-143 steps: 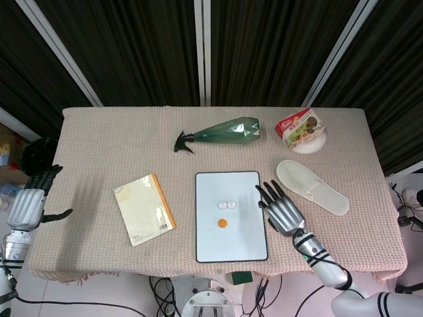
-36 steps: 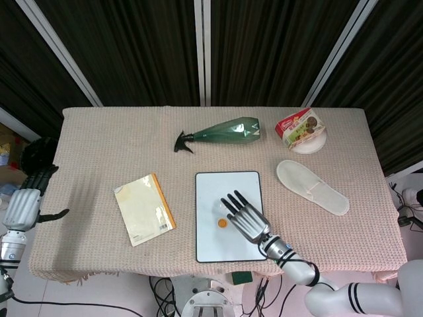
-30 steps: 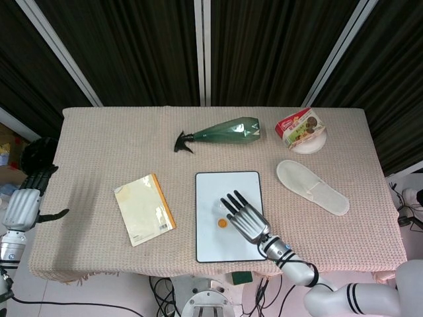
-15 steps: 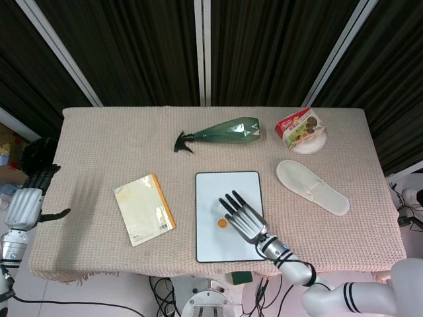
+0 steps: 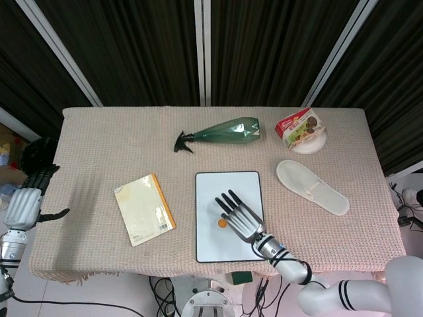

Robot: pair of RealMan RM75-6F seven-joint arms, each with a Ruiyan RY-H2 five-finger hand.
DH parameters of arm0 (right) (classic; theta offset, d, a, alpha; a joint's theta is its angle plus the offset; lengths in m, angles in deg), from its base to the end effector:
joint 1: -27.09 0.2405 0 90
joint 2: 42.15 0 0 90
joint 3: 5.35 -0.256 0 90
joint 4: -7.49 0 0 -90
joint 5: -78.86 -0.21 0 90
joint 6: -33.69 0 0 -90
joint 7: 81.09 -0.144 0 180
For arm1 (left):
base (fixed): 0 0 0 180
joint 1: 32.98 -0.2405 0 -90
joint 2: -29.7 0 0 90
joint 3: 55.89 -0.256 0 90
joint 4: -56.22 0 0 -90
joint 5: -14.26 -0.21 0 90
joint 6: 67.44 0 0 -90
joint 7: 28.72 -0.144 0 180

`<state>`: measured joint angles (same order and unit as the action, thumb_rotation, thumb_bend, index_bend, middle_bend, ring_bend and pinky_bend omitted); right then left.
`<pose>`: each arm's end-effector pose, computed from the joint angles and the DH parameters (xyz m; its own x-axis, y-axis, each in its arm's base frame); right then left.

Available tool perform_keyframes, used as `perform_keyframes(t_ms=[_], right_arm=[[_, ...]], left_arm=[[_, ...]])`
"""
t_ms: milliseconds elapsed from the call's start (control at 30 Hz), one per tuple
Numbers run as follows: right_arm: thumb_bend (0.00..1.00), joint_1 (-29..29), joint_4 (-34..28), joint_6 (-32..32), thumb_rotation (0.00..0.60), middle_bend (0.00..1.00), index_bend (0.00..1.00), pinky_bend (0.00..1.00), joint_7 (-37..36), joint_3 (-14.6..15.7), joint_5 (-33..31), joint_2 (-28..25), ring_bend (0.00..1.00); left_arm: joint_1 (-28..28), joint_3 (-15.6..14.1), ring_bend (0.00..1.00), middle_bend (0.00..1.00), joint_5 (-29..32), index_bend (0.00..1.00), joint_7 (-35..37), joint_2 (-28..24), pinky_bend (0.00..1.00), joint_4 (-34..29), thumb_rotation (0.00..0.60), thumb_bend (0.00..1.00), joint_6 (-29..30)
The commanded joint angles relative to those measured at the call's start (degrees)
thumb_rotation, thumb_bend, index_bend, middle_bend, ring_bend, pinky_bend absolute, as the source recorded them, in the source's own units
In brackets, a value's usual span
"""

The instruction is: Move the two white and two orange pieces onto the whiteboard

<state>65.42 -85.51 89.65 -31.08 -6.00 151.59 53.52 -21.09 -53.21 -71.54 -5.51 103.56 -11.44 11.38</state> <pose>-0.1203 -0.2446 -0.0761 0.7712 -0.1100 0.6270 -0.5184 -0.6801 0.5183 -0.3605 0.2300 0.1384 0.2606 0.0499 0.9642 0.9645 -0.0571 -0.2578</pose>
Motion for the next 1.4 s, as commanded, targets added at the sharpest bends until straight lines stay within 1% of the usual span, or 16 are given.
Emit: perform_keyframes(t_ms=[33, 733, 933, 1100, 1167, 1267, 1400], right_arm=[[0.33, 0.2, 0.1, -0.1, 0.6, 0.02, 0.59, 0.0, 0.1, 0.0, -0.2, 0.2, 0.0], [0.33, 1.3, 0.1, -0.1, 0.6, 0.02, 0.58, 0.0, 0.5, 0.5, -1.2, 0.4, 0.0], [0.32, 1.5, -0.6, -0.1, 0.6, 0.01, 0.51, 0.0, 0.6, 0.7, -1.6, -0.1, 0.0], [0.29, 1.6, -1.0, 0.2, 0.6, 0.01, 0.47, 0.0, 0.5, 0.9, -1.5, -0.5, 0.0], [0.28, 1.6, -1.1, 0.3, 0.6, 0.01, 0.46, 0.0, 0.3, 0.9, -1.4, -0.6, 0.0], [0.24, 1.7, -1.2, 0.4, 0.6, 0.01, 0.44, 0.0, 0.1, 1.0, -1.3, -0.7, 0.0], [0.24, 1.6, -1.3, 0.7, 0.6, 0.01, 0.44, 0.0, -0.3, 1.1, -1.0, -0.9, 0.0]], left_arm=[[0.0, 0.0, 0.08, 0.08, 0.1, 0.09, 0.1, 0.1, 0.13, 0.2, 0.59, 0.06, -0.1], [-0.1, -0.2, 0.08, 0.08, 0.2, 0.09, 0.5, 0.2, 0.13, 0.7, 0.592, 0.07, -0.4], [-0.1, -0.2, 0.08, 0.08, 0.2, 0.09, 0.4, 0.1, 0.13, 0.6, 0.594, 0.07, -0.3], [-0.1, -0.2, 0.08, 0.08, 0.2, 0.09, 0.3, 0.1, 0.13, 0.5, 0.591, 0.06, -0.3], [-0.1, -0.1, 0.08, 0.08, 0.2, 0.09, 0.2, 0.1, 0.13, 0.4, 0.593, 0.07, -0.3], [-0.1, -0.1, 0.08, 0.08, 0.1, 0.08, 0.1, 0.0, 0.13, 0.3, 0.591, 0.06, -0.2], [-0.1, -0.2, 0.08, 0.08, 0.2, 0.09, 0.0, 0.0, 0.13, 0.2, 0.593, 0.06, -0.4]])
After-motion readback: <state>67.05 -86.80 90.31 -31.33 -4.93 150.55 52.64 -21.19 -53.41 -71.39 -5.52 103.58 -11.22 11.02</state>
